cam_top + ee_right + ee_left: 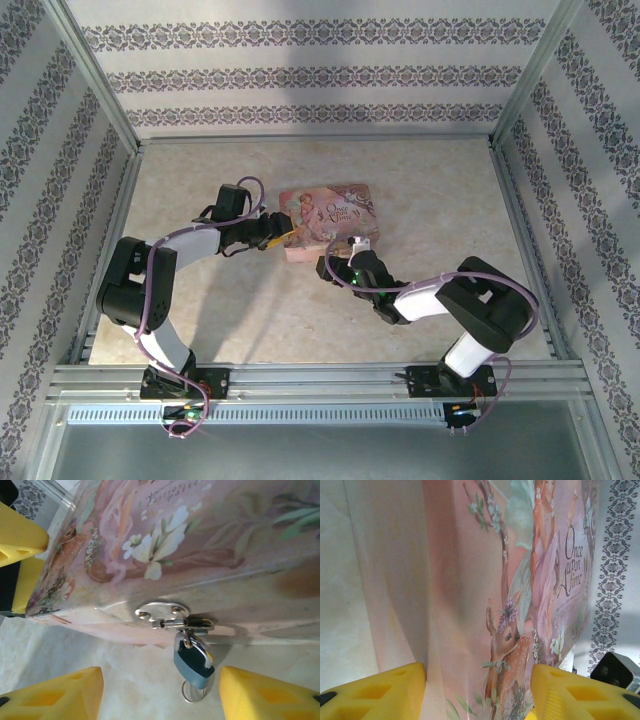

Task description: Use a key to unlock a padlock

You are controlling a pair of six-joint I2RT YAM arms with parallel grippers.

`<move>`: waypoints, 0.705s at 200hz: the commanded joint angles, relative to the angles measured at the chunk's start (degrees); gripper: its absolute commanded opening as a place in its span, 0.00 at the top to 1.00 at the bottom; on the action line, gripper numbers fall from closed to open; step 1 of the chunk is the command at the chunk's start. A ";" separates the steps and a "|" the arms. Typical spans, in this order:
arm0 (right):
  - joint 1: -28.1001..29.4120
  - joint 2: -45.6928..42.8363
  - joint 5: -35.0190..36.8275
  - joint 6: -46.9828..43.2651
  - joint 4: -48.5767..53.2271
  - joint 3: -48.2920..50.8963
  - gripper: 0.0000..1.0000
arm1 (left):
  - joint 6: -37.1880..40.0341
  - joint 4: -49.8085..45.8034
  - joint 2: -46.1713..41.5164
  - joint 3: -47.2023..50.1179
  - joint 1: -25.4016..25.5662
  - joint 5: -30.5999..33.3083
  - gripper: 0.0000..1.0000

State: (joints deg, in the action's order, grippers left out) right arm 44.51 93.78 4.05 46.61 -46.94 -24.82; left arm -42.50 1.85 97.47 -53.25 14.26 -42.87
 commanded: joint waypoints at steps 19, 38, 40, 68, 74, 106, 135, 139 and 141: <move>0.49 4.04 1.59 3.30 -4.14 -1.11 0.39 | 0.05 1.84 0.44 -1.08 0.66 0.25 0.43; 0.51 5.71 2.38 4.60 -6.35 -0.25 0.40 | 0.14 1.68 0.35 -1.15 0.65 0.34 0.43; 0.49 5.89 2.41 4.67 -6.57 -0.17 0.40 | 0.14 1.74 0.35 -1.15 0.65 0.40 0.43; 0.49 7.79 1.75 4.63 -8.26 -0.43 0.46 | 0.14 1.65 0.53 -0.94 0.67 0.49 0.43; 0.49 8.10 1.67 4.54 -8.26 -0.61 0.47 | 0.09 1.64 0.48 -0.93 0.66 0.48 0.43; 0.49 9.31 2.10 4.59 -9.02 -0.38 0.55 | -0.04 1.57 0.18 -0.74 0.60 0.84 0.43; 0.49 10.49 1.50 4.62 -9.81 -0.42 0.61 | 0.06 1.27 0.13 -1.05 0.59 0.83 0.43; 0.49 10.64 1.40 4.61 -9.99 -0.54 0.61 | 0.05 1.25 0.09 -1.06 0.60 0.91 0.43; 0.49 10.75 1.33 4.63 -10.05 -0.57 0.61 | 0.05 1.24 0.09 -1.06 0.62 0.90 0.43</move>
State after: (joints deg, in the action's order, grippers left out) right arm 44.51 102.39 6.22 50.52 -55.61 -24.93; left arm -42.50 1.87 97.47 -53.25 14.26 -42.81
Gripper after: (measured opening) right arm 0.402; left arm 0.574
